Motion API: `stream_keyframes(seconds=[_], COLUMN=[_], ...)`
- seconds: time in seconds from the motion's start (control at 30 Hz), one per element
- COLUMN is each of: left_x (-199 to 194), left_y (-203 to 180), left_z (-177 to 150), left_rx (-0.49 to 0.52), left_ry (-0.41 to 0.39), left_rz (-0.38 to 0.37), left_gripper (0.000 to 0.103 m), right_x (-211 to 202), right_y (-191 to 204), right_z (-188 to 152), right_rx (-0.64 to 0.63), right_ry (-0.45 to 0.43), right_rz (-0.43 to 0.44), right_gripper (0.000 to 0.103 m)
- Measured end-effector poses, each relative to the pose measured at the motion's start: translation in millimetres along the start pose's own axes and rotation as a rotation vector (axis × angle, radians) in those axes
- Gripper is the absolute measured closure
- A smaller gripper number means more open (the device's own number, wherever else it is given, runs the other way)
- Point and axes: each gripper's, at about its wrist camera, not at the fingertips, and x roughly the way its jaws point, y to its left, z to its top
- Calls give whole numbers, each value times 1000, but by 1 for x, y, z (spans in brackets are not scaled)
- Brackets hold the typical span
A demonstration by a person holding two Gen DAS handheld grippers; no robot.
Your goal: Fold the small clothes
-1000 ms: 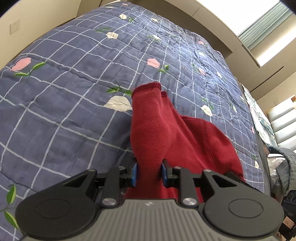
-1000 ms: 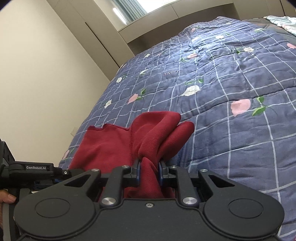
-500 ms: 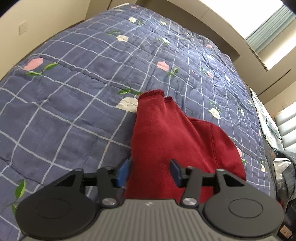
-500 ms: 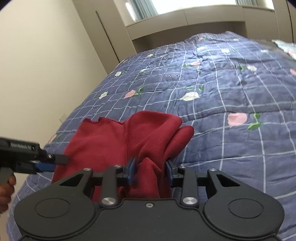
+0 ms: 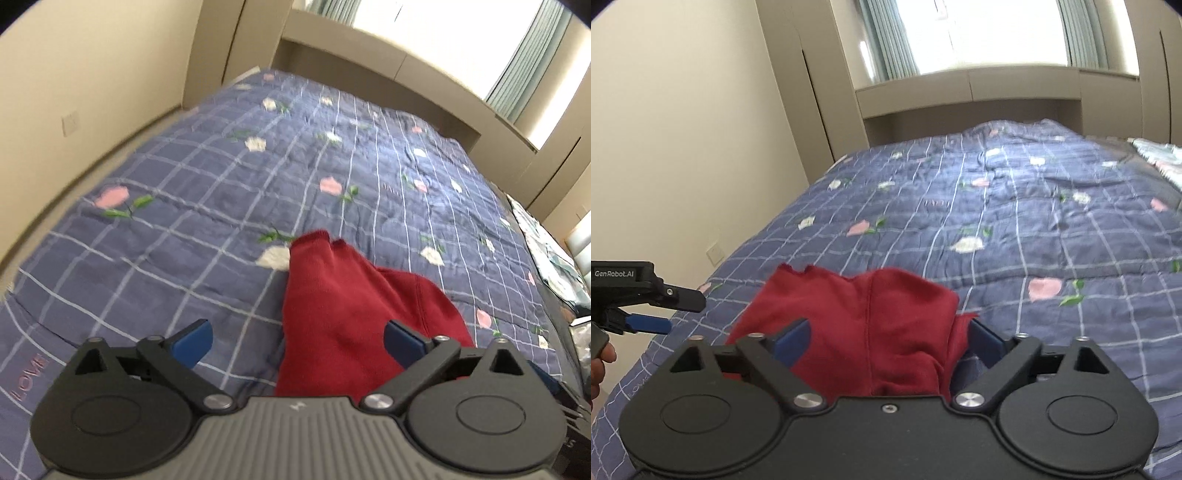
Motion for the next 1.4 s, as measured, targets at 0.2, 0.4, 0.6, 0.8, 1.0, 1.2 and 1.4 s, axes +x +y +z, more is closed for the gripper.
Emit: stream_keyframes(seconds=[0.2, 0.4, 0.6, 0.8, 1.0, 1.2, 1.4], left_x=[-16, -29, -43, -67, -94, -124, -154], left_y=[0, 1, 3, 0, 1, 11, 14], left_z=[-5, -25, -46, -70, -99, -126, -156], left_rx=[18, 41, 65, 94, 132, 119, 139], left_ry=[-82, -186, -198, -222, -227, -244, -289], left_rz=[47, 118, 162, 173, 164, 170, 186], left_gripper=[0, 0, 0, 0, 0, 0, 0], right_x=[-14, -30, -54, -88, -125, -159, -188], right_y=[5, 15, 26, 36, 48, 59, 71], right_z=[-2, -11, -23, -39, -56, -76, -103], right_rx=[-11, -33, -56, -28, -36, -60, -92], right_ry=[-65, -151, -167, -189, -219, -253, -274], right_rz=[-23, -43, -61, -78, -85, -80, -86], right_gripper=[1, 1, 1, 1, 1, 1, 1])
